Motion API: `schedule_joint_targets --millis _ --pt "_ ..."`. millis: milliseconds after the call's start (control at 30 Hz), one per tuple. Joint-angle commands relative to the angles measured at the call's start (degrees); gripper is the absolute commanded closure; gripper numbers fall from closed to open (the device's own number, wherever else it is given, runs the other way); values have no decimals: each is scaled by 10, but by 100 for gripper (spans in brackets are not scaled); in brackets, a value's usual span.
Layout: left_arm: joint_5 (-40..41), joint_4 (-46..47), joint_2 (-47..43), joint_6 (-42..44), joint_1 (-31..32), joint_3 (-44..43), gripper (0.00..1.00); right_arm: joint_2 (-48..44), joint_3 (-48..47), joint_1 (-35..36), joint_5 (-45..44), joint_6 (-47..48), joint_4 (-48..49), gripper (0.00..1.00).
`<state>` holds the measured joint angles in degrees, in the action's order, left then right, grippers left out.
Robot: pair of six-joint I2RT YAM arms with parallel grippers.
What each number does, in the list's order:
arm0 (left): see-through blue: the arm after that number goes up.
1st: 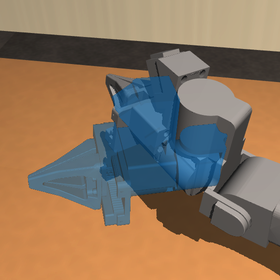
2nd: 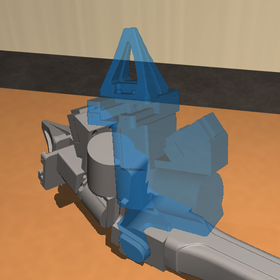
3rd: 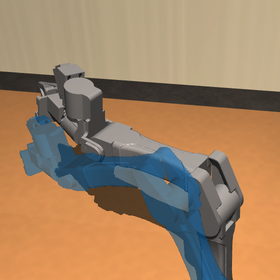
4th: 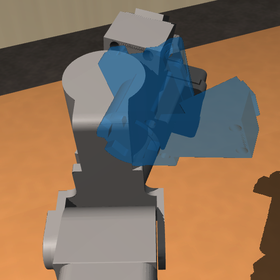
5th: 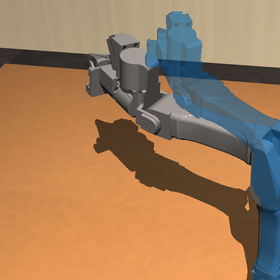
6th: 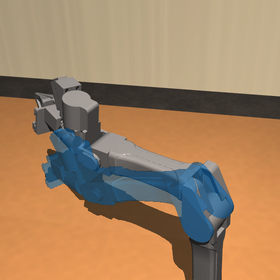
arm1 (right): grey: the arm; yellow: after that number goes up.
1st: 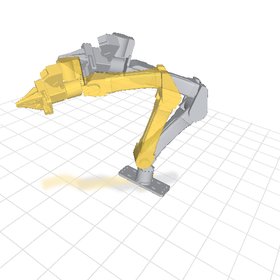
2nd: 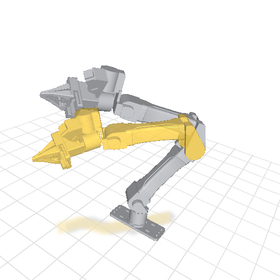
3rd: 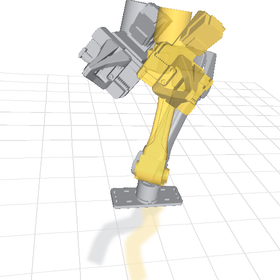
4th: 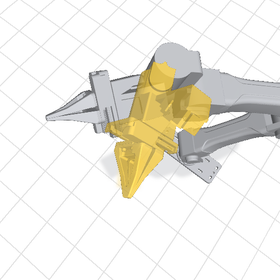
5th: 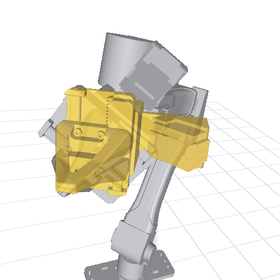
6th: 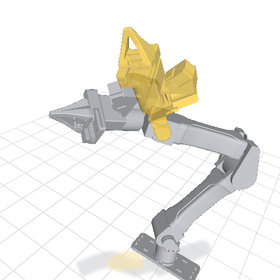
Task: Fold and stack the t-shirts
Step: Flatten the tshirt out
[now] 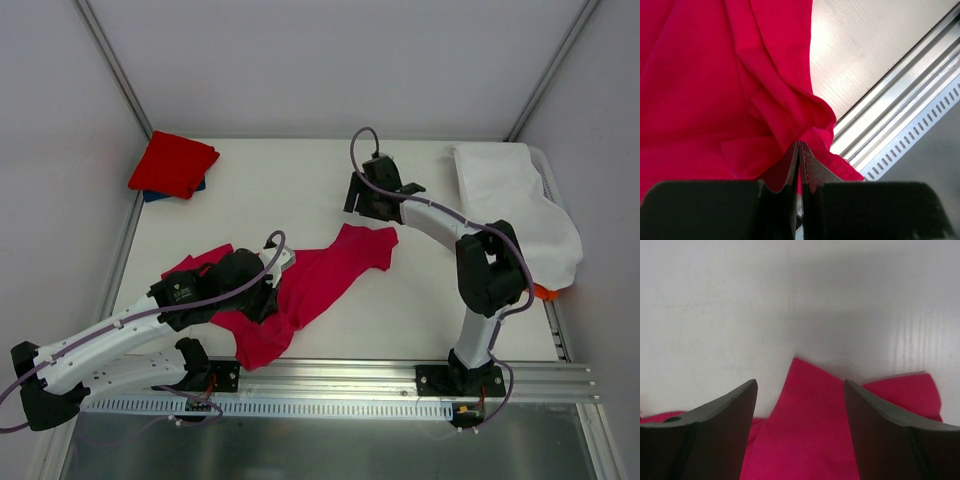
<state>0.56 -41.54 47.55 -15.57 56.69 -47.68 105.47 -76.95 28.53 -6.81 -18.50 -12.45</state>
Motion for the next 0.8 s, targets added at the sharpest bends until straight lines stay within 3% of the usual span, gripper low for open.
schedule_joint_targets --millis 0,600,767 --pt "11 19 -10 1 5 9 100 10 -8 13 -1 -18 -6 27" --pt "10 24 -12 3 4 15 100 9 45 33 -74 -47 -35 27" --pt "10 25 -12 3 2 16 100 32 41 34 -72 -50 -35 33"
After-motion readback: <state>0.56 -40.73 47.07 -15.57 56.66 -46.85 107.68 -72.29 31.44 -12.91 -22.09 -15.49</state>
